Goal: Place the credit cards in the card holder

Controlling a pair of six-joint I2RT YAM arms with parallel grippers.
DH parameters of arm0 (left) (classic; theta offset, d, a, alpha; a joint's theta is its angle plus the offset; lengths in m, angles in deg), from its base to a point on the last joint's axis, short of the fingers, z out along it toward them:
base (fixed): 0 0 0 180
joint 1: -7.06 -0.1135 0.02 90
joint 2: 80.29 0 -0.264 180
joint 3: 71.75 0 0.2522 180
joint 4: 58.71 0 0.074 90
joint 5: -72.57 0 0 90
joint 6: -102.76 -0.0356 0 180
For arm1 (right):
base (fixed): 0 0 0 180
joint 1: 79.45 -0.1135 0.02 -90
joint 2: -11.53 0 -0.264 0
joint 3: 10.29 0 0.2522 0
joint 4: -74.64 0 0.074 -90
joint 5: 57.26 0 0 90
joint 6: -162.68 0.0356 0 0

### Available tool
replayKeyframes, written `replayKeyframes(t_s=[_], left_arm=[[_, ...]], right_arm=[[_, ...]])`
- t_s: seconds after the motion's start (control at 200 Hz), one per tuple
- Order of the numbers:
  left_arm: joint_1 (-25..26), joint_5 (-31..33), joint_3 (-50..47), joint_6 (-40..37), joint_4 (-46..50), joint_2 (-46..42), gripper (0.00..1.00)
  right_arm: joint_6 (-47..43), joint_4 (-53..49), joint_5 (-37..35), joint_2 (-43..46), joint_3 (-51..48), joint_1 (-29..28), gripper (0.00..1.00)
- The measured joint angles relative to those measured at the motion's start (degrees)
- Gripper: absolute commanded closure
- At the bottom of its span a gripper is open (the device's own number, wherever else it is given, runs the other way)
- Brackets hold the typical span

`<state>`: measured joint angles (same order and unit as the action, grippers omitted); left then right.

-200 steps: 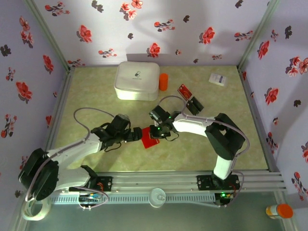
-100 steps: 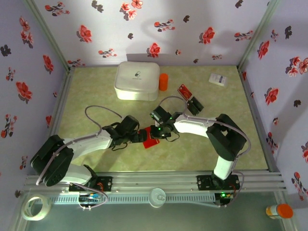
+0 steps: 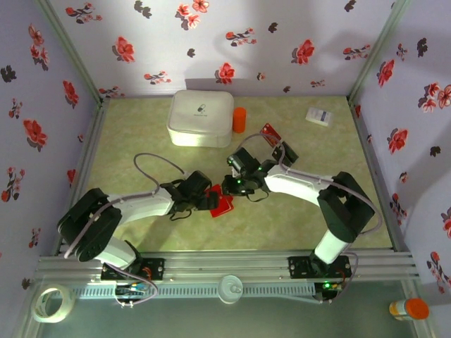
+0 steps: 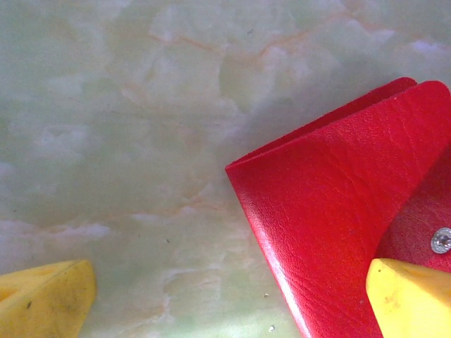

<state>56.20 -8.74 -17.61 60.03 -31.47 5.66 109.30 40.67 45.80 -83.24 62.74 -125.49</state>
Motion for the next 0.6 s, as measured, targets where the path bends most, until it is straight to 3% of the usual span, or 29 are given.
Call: replayKeyframes(t_s=[0.6], left_arm=[[1.77, 2.56, 6.51, 0.63, 7.39, 5.11, 0.0]], right_arm=[[1.55, 2.25, 3.48, 0.39, -4.92, 0.04, 0.85]])
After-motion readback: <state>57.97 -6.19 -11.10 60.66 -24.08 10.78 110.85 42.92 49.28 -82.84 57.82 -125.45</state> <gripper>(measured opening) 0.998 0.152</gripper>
